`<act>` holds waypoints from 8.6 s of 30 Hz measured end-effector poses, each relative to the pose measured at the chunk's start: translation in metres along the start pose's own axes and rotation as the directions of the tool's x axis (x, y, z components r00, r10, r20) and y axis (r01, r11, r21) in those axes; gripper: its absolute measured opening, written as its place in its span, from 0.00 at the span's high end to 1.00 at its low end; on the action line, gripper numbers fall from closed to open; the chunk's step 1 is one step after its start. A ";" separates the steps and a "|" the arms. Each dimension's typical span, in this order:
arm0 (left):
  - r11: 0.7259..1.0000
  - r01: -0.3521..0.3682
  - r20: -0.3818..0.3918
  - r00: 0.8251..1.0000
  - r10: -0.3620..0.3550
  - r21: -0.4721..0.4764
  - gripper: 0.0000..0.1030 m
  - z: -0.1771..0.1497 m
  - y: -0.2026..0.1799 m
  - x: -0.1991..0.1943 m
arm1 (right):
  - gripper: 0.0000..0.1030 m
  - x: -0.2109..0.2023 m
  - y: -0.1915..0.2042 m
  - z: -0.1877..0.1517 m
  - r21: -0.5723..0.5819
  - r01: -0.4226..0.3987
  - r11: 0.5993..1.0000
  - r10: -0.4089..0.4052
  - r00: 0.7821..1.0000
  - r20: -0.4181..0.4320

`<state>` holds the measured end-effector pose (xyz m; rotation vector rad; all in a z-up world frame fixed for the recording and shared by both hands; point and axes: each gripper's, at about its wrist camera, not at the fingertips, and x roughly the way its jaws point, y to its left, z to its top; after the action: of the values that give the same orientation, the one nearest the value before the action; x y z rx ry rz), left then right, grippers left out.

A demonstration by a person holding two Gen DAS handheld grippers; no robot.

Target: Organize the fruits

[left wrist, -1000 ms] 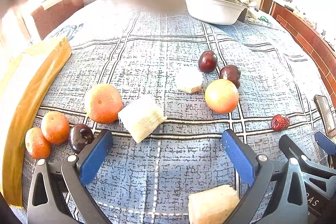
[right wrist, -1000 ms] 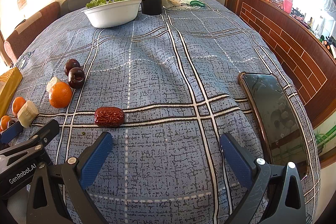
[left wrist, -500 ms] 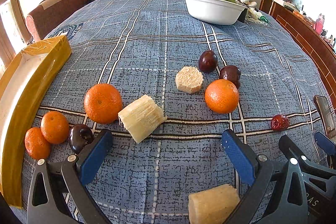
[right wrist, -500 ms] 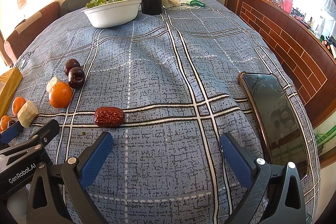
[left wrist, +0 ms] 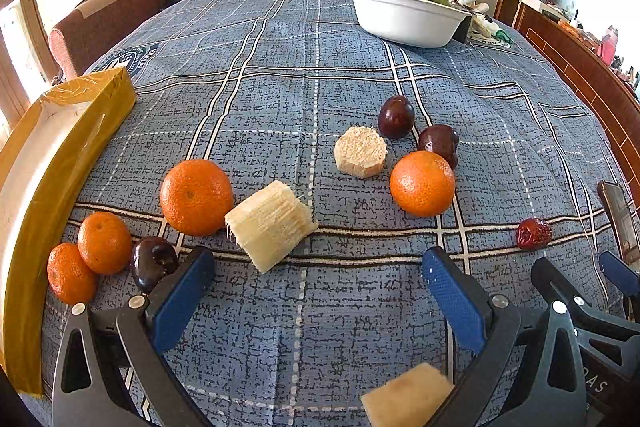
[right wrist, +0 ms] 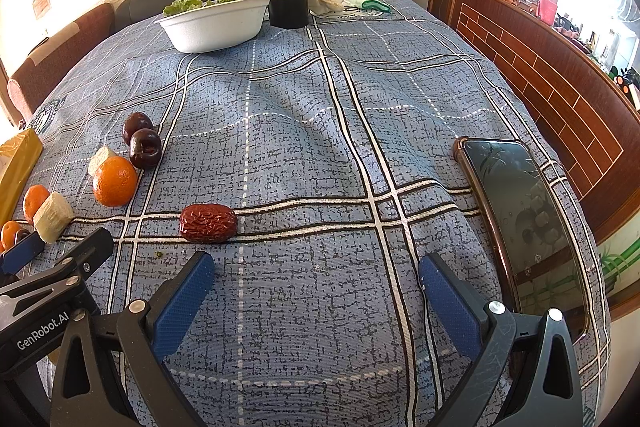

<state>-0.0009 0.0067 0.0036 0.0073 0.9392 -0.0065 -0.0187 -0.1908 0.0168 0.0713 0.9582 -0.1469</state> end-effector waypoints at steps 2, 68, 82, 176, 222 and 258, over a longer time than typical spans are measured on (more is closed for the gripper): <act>1.000 0.000 0.000 1.000 0.000 0.000 0.00 0.000 0.000 0.000 | 0.00 0.000 0.000 0.000 0.000 0.000 1.000 0.000 1.000 0.000; 1.000 0.004 0.001 1.000 -0.004 -0.004 0.00 -0.006 0.002 0.000 | 0.00 0.000 0.000 0.000 0.000 0.000 1.000 0.000 1.000 0.000; 1.000 0.003 0.001 1.000 -0.003 -0.004 0.00 -0.005 0.001 0.000 | 0.00 0.000 0.000 0.000 0.000 0.000 1.000 0.000 1.000 0.000; 0.951 0.235 -0.048 0.972 -0.230 0.199 0.54 -0.041 0.111 -0.066 | 0.34 -0.054 0.115 -0.042 -0.234 -0.312 0.921 0.301 0.950 -0.084; 0.941 -0.160 0.044 0.983 0.181 -0.297 0.72 -0.051 0.321 -0.100 | 0.65 -0.101 0.379 -0.069 -0.455 -0.617 0.642 0.564 0.782 -0.264; 0.988 0.087 0.174 0.983 -0.064 -0.128 0.23 -0.039 0.218 -0.143 | 0.51 -0.083 0.134 -0.028 -0.077 -0.500 0.863 0.498 0.866 -0.036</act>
<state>-0.1154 0.2257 0.0970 -0.1525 0.7676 -0.0135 -0.0672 -0.0469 0.0684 0.2415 0.9304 0.3767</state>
